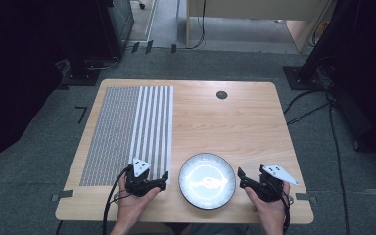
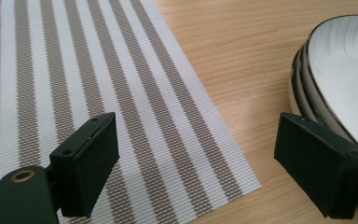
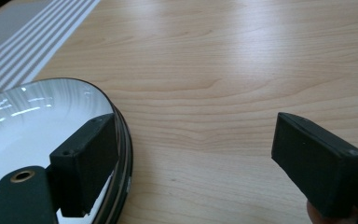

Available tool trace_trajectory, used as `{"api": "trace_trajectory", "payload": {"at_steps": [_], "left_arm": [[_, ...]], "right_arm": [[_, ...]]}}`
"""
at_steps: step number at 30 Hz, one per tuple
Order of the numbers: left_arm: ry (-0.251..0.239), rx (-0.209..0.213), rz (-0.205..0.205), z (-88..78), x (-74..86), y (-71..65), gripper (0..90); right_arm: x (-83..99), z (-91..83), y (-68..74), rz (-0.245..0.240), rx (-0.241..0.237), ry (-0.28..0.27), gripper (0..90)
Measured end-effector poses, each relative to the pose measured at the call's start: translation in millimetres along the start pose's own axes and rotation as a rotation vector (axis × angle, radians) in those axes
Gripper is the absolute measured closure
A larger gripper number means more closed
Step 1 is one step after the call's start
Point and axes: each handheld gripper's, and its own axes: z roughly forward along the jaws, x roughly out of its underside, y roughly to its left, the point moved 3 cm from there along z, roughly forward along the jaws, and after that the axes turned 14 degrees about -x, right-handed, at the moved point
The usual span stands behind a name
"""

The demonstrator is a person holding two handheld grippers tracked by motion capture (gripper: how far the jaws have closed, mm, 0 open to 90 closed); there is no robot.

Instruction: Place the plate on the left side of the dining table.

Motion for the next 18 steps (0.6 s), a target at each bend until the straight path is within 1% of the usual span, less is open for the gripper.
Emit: {"api": "trace_trajectory", "payload": {"at_steps": [2,5,7,8,10,12,14,16,18], "left_arm": [[0.011,0.02,-0.015,0.7,-0.6,-6.2,13.8],[0.02,0.047,-0.009,0.5,-0.6,-15.7,14.0],[0.024,0.059,0.005,1.0,-1.2,-23.6,14.2],[0.023,0.06,0.008,1.1,-1.9,-25.8,14.2],[0.014,0.041,0.006,1.3,-5.3,-29.5,16.2],[0.009,0.063,0.0,1.7,-9.1,-31.0,17.5],[0.005,0.072,0.008,1.9,-13.6,-33.3,17.5],[0.001,0.092,0.002,1.3,-15.1,-36.1,17.7],[-0.007,0.105,0.017,0.2,-14.0,-41.4,18.3]], "right_arm": [[-0.4,0.4,2.9,0.006,-0.012,-0.008,16.1],[-0.5,0.8,8.1,-0.002,-0.023,-0.019,18.9],[-0.1,1.3,10.6,-0.014,-0.022,-0.023,22.3],[0.3,1.6,11.6,-0.013,-0.023,-0.025,24.4],[1.1,2.1,13.1,-0.014,-0.029,-0.025,27.3],[3.1,3.7,15.2,-0.018,-0.039,-0.019,33.5],[5.1,5.6,17.0,-0.029,-0.05,-0.005,41.3],[6.4,7.3,17.9,-0.033,-0.06,0.001,46.7],[7.5,9.4,18.6,-0.023,-0.088,0.009,50.0]]}}
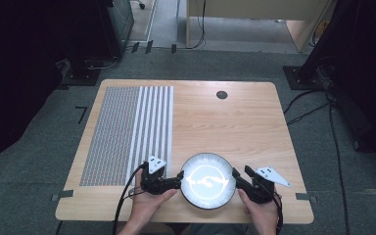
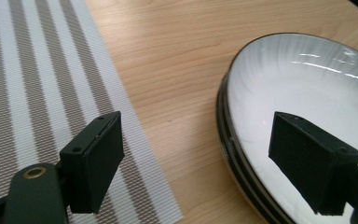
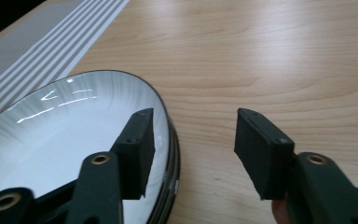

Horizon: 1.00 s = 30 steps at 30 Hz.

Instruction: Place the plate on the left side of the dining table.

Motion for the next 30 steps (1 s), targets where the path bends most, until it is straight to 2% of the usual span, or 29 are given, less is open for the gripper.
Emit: {"api": "trace_trajectory", "payload": {"at_steps": [2,4,5,6,9,12,13,15,18,20,21,24,25,28,30], "left_arm": [[-0.012,0.004,0.022,1.4,2.7,-8.3,22.4],[-0.015,0.009,0.028,2.5,3.5,-10.3,24.6],[-0.02,0.014,0.033,3.2,4.1,-11.6,29.4],[-0.022,0.02,0.036,3.8,4.7,-12.3,35.6],[-0.013,0.025,0.041,7.1,7.4,-15.3,42.7],[-0.007,0.04,0.063,9.3,10.7,-19.1,52.8],[-0.003,0.033,0.078,10.6,12.1,-21.3,61.6],[-0.001,0.034,0.083,11.0,12.6,-22.2,67.6],[-0.014,0.023,0.094,10.6,13.0,-23.4,68.5],[-0.019,0.023,0.088,10.3,12.5,-22.5,71.5],[-0.02,0.023,0.086,10.1,12.4,-22.3,71.5],[-0.029,0.016,0.09,9.2,12.2,-22.6,73.2],[-0.029,0.016,0.09,9.1,12.0,-22.4,73.2],[-0.028,0.03,0.089,8.9,11.3,-21.1,73.0],[-0.027,0.04,0.094,9.3,11.3,-21.6,70.4]], "right_arm": [[2.2,3.7,1.3,-0.011,-0.018,0.013,55.0],[3.1,4.9,2.0,-0.017,-0.016,0.016,56.6],[4.7,6.3,3.2,-0.016,-0.023,0.011,57.8],[5.9,7.3,4.4,-0.006,-0.035,0.006,60.1],[8.3,9.0,4.9,0.018,-0.034,0.02,65.3],[8.3,9.0,4.6,0.036,-0.04,0.033,71.5],[9.0,9.6,3.8,0.05,-0.053,0.051,77.4],[10.0,10.0,3.2,0.069,-0.061,0.062,80.7],[10.3,9.4,2.2,0.082,-0.064,0.057,81.1],[10.2,9.0,1.4,0.128,-0.068,0.052,81.5],[10.2,9.0,1.4,0.128,-0.068,0.052,81.5],[9.8,10.7,3.4,0.141,-0.039,0.048,82.7],[9.8,10.7,3.4,0.141,-0.039,0.048,82.7],[8.3,10.0,2.1,0.192,-0.041,0.041,84.4],[6.3,9.0,2.9,0.201,-0.027,0.027,86.6]]}}
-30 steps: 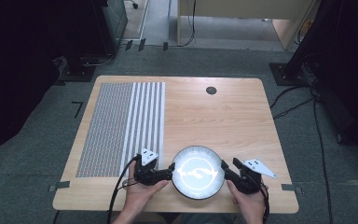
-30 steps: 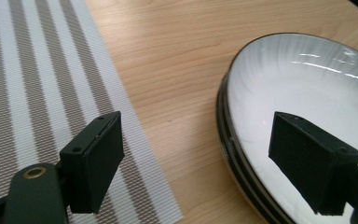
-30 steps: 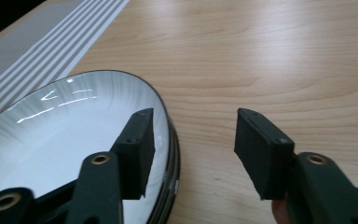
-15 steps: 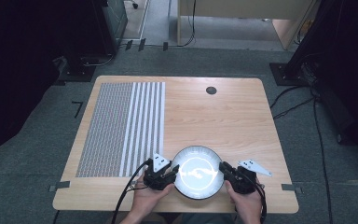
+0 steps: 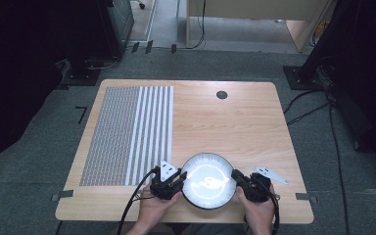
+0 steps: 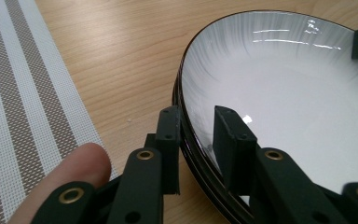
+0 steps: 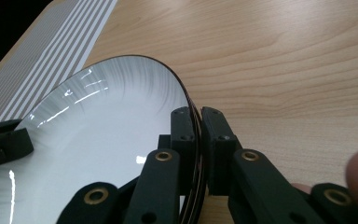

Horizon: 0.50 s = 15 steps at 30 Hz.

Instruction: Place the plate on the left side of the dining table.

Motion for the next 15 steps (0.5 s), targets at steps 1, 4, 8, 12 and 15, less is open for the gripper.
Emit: {"api": "trace_trajectory", "payload": {"at_steps": [1,4,8,12,15], "left_arm": [[0.0,0.0,0.002,0.2,0.1,-0.2,68.7],[0.005,0.002,0.003,0.8,0.6,-0.5,67.8],[0.001,0.002,-0.009,-0.3,-0.9,1.5,62.9],[-0.02,0.001,-0.034,-4.3,-4.1,4.5,60.9],[-0.036,0.033,-0.056,-9.1,-7.5,3.5,59.1]], "right_arm": [[-1.7,-1.7,0.9,-0.009,0.005,-0.019,88.8],[-3.4,-2.8,2.9,-0.016,0.015,-0.013,89.0],[-3.2,-3.5,2.3,-0.007,0.014,-0.015,89.1],[-7.2,-10.0,1.6,-0.014,0.015,-0.034,88.7],[-11.4,-20.5,-1.7,-0.025,0.015,-0.061,88.7]]}}
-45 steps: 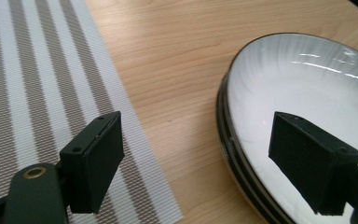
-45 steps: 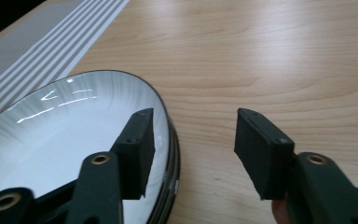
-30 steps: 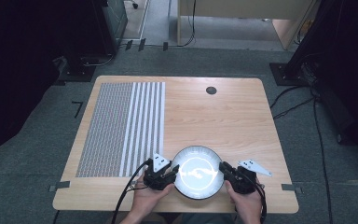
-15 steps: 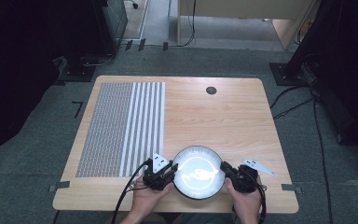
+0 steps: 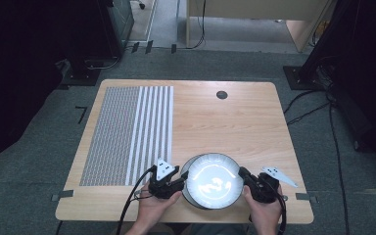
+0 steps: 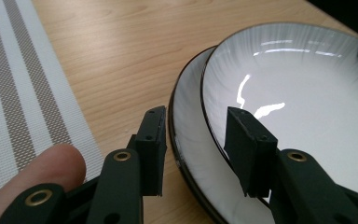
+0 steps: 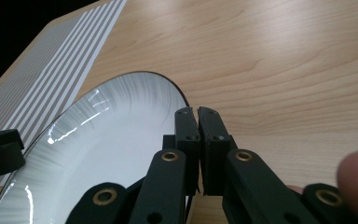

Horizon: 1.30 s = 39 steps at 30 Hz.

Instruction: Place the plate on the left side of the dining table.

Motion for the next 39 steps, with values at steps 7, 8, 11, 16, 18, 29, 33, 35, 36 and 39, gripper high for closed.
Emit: {"api": "trace_trajectory", "payload": {"at_steps": [7,8,11,16,18,29,33,35,36,39], "left_arm": [[0.029,0.042,0.027,2.7,0.7,-14.3,60.3],[0.045,0.037,0.036,5.7,1.8,-16.0,60.4],[0.089,0.048,0.051,13.2,5.3,-19.1,61.6],[0.107,0.052,0.059,17.0,7.0,-23.9,62.3],[0.112,0.062,0.05,17.6,6.5,-22.6,62.7],[0.117,0.067,0.048,18.8,6.3,-22.9,61.8],[0.124,0.073,0.037,19.0,5.8,-23.0,61.0],[0.127,0.072,0.029,19.0,5.6,-23.0,60.9],[0.127,0.072,0.026,19.1,5.6,-23.1,60.9],[0.119,0.061,0.026,18.9,6.4,-22.9,63.4]], "right_arm": [[1.7,-5.9,2.0,-0.012,-0.004,-0.005,88.8],[4.4,-6.6,2.6,-0.01,-0.005,0.0,88.5],[6.2,-7.8,2.9,-0.004,-0.008,-0.007,88.2],[8.3,-8.7,1.6,0.02,-0.01,-0.001,82.3],[9.5,-9.5,0.9,0.034,-0.004,0.005,78.7],[23.8,-8.9,6.4,0.188,-0.016,0.122,70.8],[27.2,-4.1,8.6,0.205,-0.045,0.122,70.6],[27.8,-4.4,7.8,0.229,-0.052,0.108,72.6],[27.7,-5.4,6.6,0.256,-0.063,0.105,74.6],[27.8,-7.9,-0.9,0.374,-0.119,0.091,79.3]]}}
